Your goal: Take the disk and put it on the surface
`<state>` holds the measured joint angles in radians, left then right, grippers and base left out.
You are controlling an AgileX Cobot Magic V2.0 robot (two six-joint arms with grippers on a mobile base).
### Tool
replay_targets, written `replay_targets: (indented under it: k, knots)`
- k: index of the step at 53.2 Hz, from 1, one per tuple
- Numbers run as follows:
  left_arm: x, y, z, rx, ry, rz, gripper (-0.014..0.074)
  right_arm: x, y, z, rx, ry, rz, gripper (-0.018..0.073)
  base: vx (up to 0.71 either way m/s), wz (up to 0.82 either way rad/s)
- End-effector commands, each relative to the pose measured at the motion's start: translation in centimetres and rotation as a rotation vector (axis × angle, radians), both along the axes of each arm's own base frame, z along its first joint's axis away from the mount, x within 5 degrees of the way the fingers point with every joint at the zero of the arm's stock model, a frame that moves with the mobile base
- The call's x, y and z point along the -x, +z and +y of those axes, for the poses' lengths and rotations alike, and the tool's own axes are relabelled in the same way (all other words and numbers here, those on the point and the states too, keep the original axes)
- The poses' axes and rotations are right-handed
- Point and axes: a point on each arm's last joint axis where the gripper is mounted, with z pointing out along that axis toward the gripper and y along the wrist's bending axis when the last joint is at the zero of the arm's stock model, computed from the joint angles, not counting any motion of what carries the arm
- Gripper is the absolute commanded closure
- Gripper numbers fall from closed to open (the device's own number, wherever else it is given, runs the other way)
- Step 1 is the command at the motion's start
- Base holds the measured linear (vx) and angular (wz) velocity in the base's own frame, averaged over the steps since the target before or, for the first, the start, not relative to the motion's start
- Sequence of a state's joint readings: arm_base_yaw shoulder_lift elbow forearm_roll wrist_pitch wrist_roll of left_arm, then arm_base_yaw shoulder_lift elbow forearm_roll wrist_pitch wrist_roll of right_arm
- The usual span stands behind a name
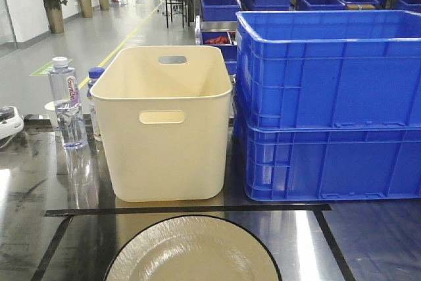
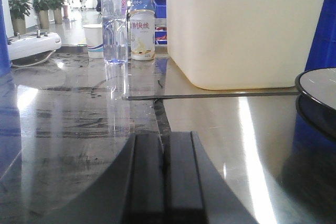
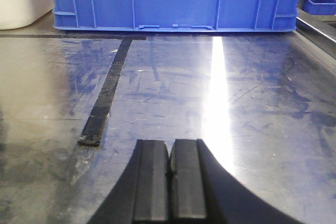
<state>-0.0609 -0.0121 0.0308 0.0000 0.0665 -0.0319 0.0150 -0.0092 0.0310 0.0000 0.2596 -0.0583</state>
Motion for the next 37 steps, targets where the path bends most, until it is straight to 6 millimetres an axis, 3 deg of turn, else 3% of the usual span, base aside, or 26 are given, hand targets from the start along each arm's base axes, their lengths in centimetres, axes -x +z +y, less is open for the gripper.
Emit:
replay_targets:
  k: [1, 37]
  knots:
    - [0.16, 1.61, 0.01, 0.016, 0.0, -0.107, 0.0604, -0.07, 0.64, -0.04, 0.008, -0.006, -0.092, 0.057, 0.0, 0.0]
    - [0.16, 1.61, 0.01, 0.016, 0.0, -0.107, 0.0604, -0.07, 0.61, -0.04, 0.008, -0.006, -0.09, 0.0568, 0.0, 0.0]
